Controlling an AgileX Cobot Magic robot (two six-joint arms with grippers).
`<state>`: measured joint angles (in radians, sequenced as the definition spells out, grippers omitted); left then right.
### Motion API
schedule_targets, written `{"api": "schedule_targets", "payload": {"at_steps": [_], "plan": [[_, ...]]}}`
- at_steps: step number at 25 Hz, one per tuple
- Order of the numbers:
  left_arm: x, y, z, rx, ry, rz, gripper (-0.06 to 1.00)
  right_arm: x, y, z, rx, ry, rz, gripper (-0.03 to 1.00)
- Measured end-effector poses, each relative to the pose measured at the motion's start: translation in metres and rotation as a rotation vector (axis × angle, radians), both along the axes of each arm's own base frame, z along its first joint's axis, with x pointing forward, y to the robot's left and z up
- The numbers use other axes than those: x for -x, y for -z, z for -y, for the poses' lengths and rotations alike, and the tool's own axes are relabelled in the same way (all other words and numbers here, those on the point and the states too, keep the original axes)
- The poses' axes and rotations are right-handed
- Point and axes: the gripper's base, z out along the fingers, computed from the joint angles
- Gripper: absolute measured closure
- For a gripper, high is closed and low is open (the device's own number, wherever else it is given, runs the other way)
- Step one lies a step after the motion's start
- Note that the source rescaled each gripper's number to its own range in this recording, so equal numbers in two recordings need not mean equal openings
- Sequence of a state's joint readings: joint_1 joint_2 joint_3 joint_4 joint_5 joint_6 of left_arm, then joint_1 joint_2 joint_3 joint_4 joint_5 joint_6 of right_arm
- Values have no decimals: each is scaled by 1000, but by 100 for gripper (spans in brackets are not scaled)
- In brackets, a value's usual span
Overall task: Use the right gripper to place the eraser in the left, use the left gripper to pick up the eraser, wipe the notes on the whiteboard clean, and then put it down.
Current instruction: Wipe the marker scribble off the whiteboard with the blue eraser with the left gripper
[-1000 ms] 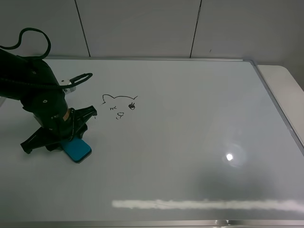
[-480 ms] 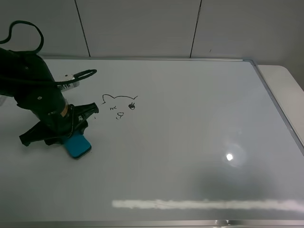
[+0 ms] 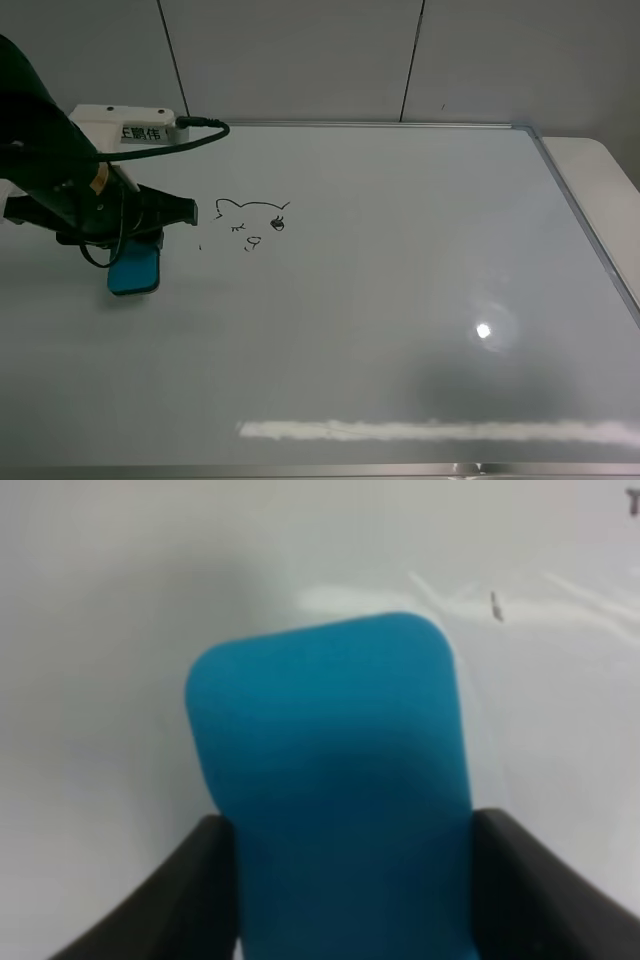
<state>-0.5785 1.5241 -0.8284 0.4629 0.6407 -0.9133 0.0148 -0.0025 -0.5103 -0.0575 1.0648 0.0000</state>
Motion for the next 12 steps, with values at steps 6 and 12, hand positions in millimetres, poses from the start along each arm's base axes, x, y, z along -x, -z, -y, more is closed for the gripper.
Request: {"api": "schedule_targets", "payload": {"at_steps": [6,12], "plan": [[-37,-18,-9,-51,126,-29,91,0,0,0,0,0,0,-3],[-80,8,-28,-39,209,-112,91,0,0,0,0,0,0,-3]]}}
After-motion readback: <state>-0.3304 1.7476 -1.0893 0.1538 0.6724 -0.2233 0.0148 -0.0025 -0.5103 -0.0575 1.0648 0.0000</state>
